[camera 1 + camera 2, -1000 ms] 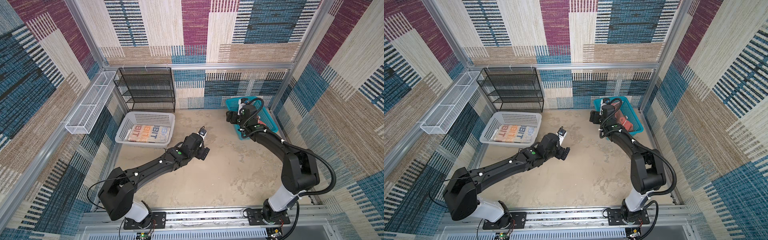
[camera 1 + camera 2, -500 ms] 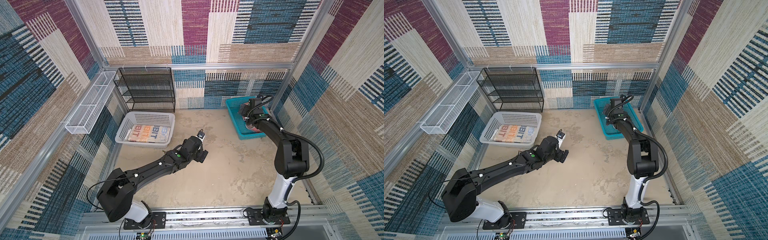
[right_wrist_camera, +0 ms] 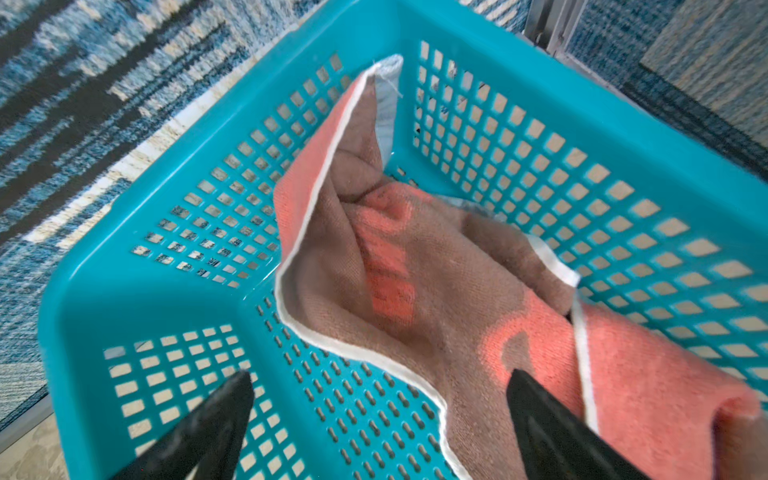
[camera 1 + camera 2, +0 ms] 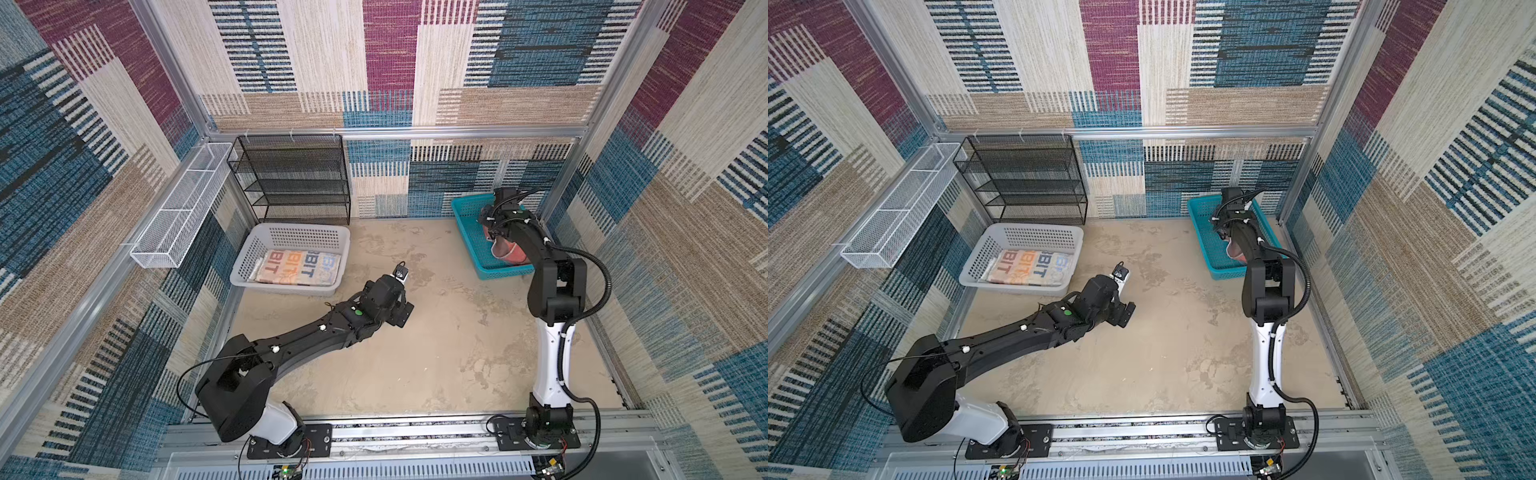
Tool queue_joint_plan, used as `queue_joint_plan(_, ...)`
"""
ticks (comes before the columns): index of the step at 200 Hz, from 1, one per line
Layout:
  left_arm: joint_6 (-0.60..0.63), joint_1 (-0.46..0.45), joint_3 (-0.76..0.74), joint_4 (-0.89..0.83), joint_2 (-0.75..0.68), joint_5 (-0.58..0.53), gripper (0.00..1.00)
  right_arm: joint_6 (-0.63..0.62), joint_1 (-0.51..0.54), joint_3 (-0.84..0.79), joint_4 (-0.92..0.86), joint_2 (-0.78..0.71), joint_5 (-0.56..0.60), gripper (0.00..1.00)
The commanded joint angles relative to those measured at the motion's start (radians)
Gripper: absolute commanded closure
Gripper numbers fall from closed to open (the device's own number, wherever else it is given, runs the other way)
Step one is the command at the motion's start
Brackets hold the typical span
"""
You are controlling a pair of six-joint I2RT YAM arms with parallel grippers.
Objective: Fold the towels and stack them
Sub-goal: 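Reach the right gripper into the teal basket and grasp the brown-coral towel, then lift the brown-coral towel out of the teal basket with the right gripper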
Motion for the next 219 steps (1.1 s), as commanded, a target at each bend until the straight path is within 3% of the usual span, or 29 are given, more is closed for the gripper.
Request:
queue_joint_plan(1,0.012,0.0,0.001,-0.012,0.008,-0.02,0.03,0.025,0.0,0.071,-0.072,0.048,-0.044,0.06)
queue_joint_plan(66,0.014,0.0,0.004,-0.013,0.023,-0.02,0.03,0.126,0.001,0.15,-0.122,0.132,-0.057,0.1)
queue_joint_plan(108,0.011,0.001,0.0,-0.018,0.025,-0.017,0.03,0.155,0.0,0.153,-0.121,0.149,-0.061,0.27)
queue_joint_plan(127,0.008,0.001,-0.004,-0.016,0.024,-0.017,0.03,0.151,0.0,0.151,-0.116,0.147,-0.065,0.45)
queue_joint_plan(153,0.004,0.0,-0.005,-0.021,0.02,-0.017,0.03,0.126,-0.002,0.142,-0.106,0.143,-0.079,1.0)
queue_joint_plan(189,0.0,0.0,-0.021,-0.019,-0.005,-0.018,0.03,0.038,-0.004,0.074,-0.049,0.096,-0.131,1.0)
queue_joint_plan(219,-0.009,0.002,-0.041,-0.002,-0.031,-0.015,0.03,-0.063,-0.005,-0.079,0.086,-0.034,-0.161,1.0)
